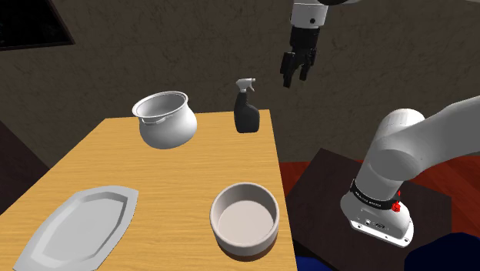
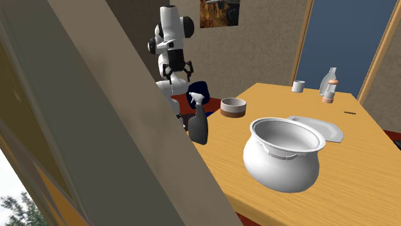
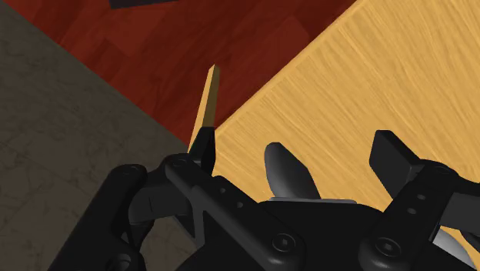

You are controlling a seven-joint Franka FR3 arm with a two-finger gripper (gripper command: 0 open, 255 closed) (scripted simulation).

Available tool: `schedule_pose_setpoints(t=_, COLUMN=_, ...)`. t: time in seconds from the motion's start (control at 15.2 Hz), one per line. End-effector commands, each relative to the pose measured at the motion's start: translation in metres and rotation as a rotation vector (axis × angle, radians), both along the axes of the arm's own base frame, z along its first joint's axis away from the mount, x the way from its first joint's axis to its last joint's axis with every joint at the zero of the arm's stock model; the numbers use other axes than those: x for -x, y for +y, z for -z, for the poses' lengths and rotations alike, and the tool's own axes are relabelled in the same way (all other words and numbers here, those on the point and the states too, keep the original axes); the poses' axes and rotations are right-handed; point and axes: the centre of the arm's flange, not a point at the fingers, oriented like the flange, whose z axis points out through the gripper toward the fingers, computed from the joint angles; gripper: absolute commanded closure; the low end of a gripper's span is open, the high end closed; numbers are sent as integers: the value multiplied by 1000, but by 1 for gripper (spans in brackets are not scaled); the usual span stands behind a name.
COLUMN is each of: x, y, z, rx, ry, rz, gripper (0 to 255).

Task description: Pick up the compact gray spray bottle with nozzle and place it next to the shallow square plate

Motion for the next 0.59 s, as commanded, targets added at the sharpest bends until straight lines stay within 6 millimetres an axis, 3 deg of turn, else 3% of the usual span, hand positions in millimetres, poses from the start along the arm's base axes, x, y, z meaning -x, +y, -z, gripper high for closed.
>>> schedule_pose_setpoints(t=0.0, x=0, y=0, z=0, rx=0, ry=0, rz=0, gripper=0)
schedule_pose_setpoints(t=0.53, x=-48, y=-23, z=75, rx=-27, ry=-264, rz=-389, gripper=0)
